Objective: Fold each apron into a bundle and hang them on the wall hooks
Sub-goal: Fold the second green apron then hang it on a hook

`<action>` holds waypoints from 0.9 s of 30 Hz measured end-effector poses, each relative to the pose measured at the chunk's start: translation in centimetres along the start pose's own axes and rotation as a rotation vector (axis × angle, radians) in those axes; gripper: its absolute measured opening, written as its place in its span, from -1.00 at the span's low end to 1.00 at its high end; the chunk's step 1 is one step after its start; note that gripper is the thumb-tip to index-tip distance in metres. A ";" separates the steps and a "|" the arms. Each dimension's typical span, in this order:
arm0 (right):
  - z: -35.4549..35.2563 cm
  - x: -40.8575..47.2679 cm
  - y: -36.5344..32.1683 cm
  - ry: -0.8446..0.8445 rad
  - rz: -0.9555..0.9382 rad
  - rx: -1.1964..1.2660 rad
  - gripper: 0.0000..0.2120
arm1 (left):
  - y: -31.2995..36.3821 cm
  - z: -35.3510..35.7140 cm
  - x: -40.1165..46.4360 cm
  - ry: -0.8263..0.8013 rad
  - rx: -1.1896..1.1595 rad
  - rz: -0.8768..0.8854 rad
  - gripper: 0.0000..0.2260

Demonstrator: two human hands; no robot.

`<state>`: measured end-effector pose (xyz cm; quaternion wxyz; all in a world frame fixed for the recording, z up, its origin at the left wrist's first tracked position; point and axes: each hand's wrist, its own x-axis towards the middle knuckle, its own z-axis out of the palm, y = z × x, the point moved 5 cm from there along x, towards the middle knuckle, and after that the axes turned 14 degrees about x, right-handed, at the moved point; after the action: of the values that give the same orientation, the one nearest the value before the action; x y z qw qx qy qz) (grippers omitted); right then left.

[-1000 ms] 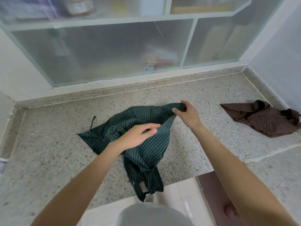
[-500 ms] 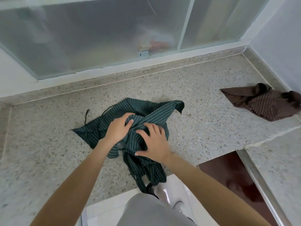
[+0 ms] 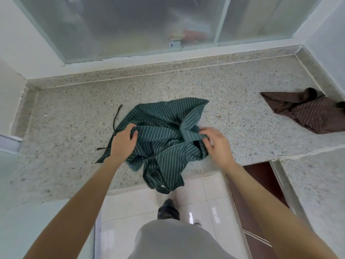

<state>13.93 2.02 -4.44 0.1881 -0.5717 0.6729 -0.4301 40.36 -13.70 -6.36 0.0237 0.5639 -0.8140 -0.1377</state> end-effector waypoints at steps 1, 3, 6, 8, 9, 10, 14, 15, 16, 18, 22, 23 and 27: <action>-1.8 -0.9 0.7 0.054 0.021 -0.020 -0.79 | 0.6 0.3 -1.5 0.005 0.004 0.017 -0.75; -4.1 -0.9 2.2 0.142 0.102 -0.055 -0.78 | 1.1 0.6 -2.7 -0.022 0.032 0.074 -0.79; -7.1 -2.2 4.2 0.203 0.247 -0.067 -0.71 | 3.6 2.4 -6.8 -0.191 0.115 0.232 -0.80; -8.4 -2.5 5.4 0.220 0.353 -0.032 -0.66 | 5.4 4.3 -9.8 -0.385 0.135 0.347 -0.75; -8.8 -2.6 5.9 0.221 0.418 0.012 -0.63 | 6.1 5.0 -11.1 -0.475 0.118 0.380 -0.70; -9.0 -2.5 6.3 0.222 0.484 0.076 -0.60 | 6.8 5.5 -12.1 -0.538 0.086 0.394 -0.67; -8.8 -2.2 7.0 0.175 0.592 0.241 -0.52 | 8.3 5.0 -11.9 -0.406 -0.044 0.368 -0.71; -8.7 -2.0 7.0 0.175 0.595 0.259 -0.50 | 8.5 4.5 -10.9 -0.317 -0.063 0.371 -0.74; -8.5 -1.7 7.1 0.183 0.594 0.275 -0.49 | 8.7 3.9 -9.6 -0.238 -0.070 0.379 -0.75; -8.6 -1.0 7.4 0.207 0.590 0.258 -0.47 | 9.9 3.2 -6.2 -0.149 -0.067 0.399 -0.71; -8.8 1.2 8.4 0.270 0.583 0.158 -0.55 | 13.2 4.3 1.0 -0.197 -0.011 0.457 -0.60; -8.8 1.7 8.5 0.265 0.576 0.121 -0.61 | 14.1 5.1 2.3 -0.217 0.000 0.486 -0.57; -8.4 4.4 10.5 0.293 0.607 -0.034 -0.78 | 17.7 8.7 7.2 -0.322 0.133 0.702 -0.38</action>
<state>0.10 0.76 -7.07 0.1993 -0.2803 0.8394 -0.4209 19.92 -12.90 -11.15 -0.0953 0.2227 -0.9578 -0.1548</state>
